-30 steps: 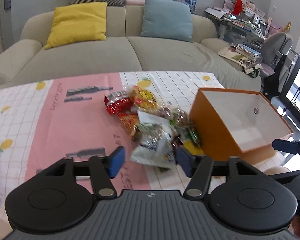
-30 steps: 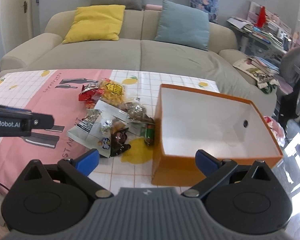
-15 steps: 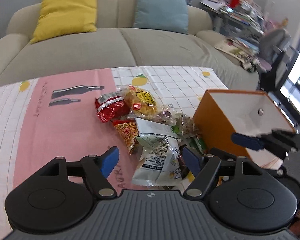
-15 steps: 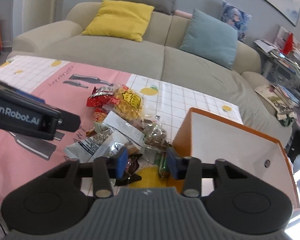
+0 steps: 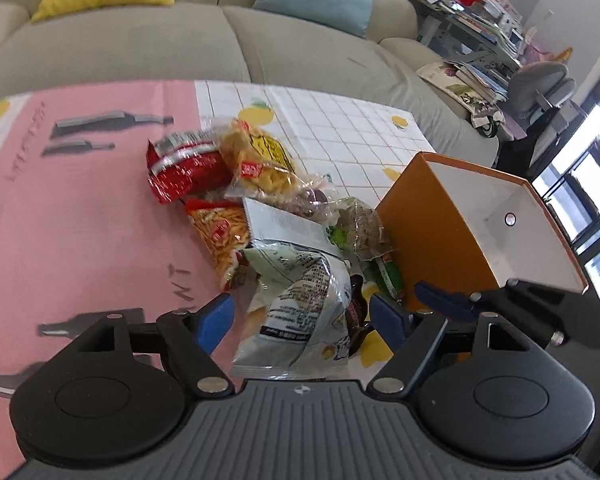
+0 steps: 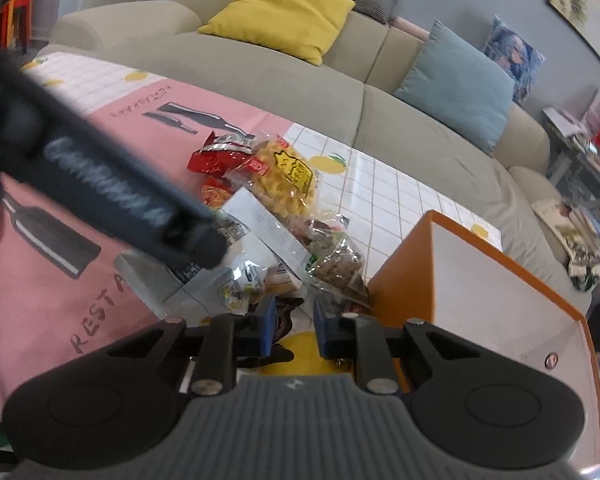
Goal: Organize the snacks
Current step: 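Grasp the white printed snack bag with the left tool while the right tool grasps the dark wrapped snack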
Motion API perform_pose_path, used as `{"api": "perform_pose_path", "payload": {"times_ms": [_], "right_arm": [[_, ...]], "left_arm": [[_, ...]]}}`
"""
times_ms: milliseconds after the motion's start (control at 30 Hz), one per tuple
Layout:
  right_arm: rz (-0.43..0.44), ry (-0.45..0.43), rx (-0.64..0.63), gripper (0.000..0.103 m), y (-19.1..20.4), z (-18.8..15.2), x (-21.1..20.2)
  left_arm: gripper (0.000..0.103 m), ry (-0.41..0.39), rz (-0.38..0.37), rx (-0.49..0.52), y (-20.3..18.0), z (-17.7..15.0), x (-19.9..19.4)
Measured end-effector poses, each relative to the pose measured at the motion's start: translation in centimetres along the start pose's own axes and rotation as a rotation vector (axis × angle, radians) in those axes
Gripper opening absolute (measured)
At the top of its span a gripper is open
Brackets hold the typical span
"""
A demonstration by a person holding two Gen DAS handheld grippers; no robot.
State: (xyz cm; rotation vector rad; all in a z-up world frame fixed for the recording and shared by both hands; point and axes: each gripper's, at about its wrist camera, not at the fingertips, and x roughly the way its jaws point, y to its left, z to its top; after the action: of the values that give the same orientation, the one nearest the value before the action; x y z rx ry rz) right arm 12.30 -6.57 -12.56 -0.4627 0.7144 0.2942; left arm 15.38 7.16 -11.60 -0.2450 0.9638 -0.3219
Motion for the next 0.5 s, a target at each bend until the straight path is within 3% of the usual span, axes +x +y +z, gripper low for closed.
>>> {"api": "perform_pose_path", "payload": {"times_ms": [67,200,267,333,500], "right_arm": [[-0.01,0.012,-0.009,0.018,0.2,-0.2,0.6],[0.006,0.049,0.004,0.018,0.0,-0.5,1.7],[0.007,0.05,0.006,0.018,0.0,-0.7,1.9],[0.015,0.049,0.011,0.018,0.1,-0.9,2.1],[0.041,0.048,0.023,0.019,0.2,-1.0,2.4]], "left_arm": [[0.09,0.025,-0.027,-0.007,-0.1,0.3,1.2],[0.09,0.066,0.028,0.005,-0.4,0.3,3.0],[0.083,0.069,0.028,0.0,-0.2,0.2,3.4],[0.07,0.066,0.045,0.005,-0.1,0.0,3.5],[0.057,0.046,0.034,0.006,-0.1,-0.3,2.8]]}}
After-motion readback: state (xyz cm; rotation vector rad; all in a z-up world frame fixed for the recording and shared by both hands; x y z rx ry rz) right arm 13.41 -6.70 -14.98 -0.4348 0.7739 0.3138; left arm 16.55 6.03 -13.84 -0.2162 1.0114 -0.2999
